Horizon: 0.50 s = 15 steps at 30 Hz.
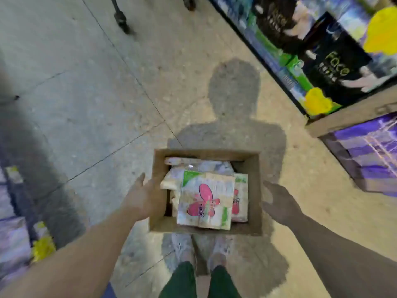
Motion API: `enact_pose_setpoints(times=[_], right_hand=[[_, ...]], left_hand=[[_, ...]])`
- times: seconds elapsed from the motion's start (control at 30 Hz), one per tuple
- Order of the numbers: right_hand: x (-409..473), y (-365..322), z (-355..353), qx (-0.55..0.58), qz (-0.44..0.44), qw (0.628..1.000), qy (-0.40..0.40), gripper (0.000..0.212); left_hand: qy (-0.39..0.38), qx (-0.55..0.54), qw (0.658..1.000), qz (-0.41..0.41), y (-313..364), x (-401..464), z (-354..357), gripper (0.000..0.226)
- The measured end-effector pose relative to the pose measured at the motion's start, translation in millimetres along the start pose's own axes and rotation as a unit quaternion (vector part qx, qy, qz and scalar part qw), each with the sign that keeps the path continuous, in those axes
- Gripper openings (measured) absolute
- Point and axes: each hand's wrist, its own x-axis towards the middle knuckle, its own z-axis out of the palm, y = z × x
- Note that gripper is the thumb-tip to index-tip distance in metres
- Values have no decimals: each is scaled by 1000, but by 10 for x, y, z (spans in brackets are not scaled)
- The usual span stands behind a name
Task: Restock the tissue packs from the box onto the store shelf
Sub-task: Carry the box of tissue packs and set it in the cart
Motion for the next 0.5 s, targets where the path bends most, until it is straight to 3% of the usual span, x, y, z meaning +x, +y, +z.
enact_pose_setpoints(times=[0.13, 0.23, 0.4, 0.5], right_hand=[[703, 401, 671, 27, 73, 996, -41, 92], [1086, 475, 960, -13, 67, 995, -67, 82], [1306, 512, 1195, 53, 65, 993, 83, 62], [1138, 400, 1052, 64, 78, 992, 79, 61]], left_hand=[[26, -66, 995, -65, -434, 947, 690, 92], [21, -100, 991, -86, -744, 1507, 1176, 98], [141, -109, 979, -99, -830, 1842, 1453, 94], [145, -118, 977, -106, -785, 1648, 1324, 94]])
